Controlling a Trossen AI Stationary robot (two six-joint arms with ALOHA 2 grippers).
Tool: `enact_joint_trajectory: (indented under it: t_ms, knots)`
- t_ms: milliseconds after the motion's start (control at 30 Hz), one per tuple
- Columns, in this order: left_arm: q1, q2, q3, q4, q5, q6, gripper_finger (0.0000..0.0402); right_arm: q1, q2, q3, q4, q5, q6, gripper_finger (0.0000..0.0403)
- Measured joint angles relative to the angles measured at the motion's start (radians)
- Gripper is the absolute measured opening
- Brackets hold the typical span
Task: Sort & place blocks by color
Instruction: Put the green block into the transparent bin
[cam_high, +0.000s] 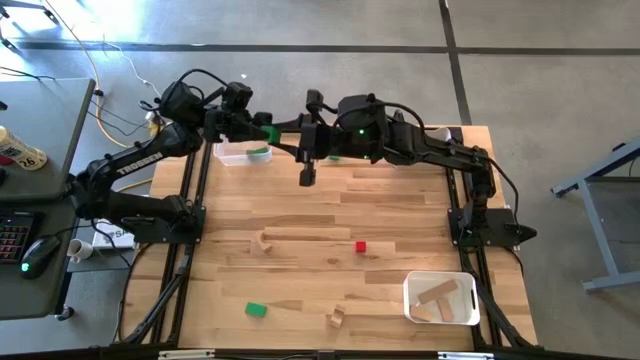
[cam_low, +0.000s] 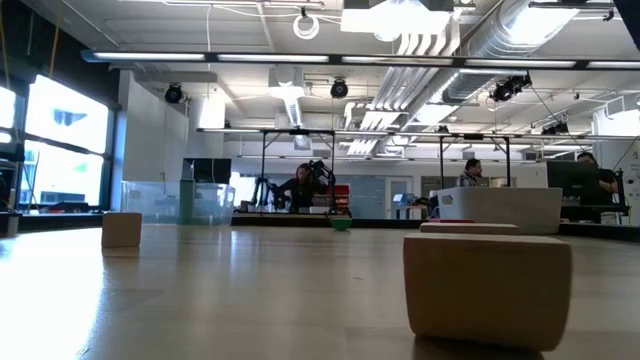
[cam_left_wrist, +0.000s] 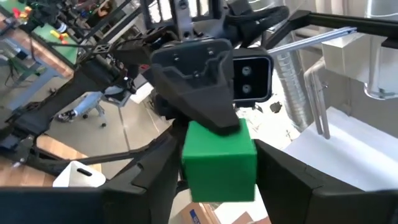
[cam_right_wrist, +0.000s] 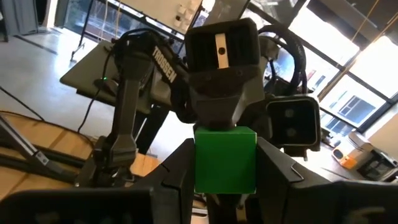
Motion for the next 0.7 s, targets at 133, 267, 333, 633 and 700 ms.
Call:
enact_joint_trajectory:
  t_ms: [133,267,333,633,700]
  knots:
    - [0.006,0.005,0.000,0.039,0.004,-0.007,0.0154,0.000,-0.001,0.000,-0.001,-0.003,0.000,0.0101]
    - [0.006,0.006,0.000,0.037,0.020,-0.019,0.0119,0.001,-0.001,0.000,-0.004,0.008,-0.010,0.0100]
    - [0.006,0.006,0.000,0.034,0.029,-0.018,0.0107,0.002,-0.001,0.000,-0.007,0.007,-0.016,0.0100]
    - [0.026,0.001,0.001,0.041,0.073,0.093,0.0106,0.001,-0.002,0.000,-0.061,0.105,0.093,0.0234]
    - [0.042,0.003,0.001,0.015,0.082,0.102,0.0106,0.002,-0.004,0.000,-0.097,0.162,0.141,0.0263]
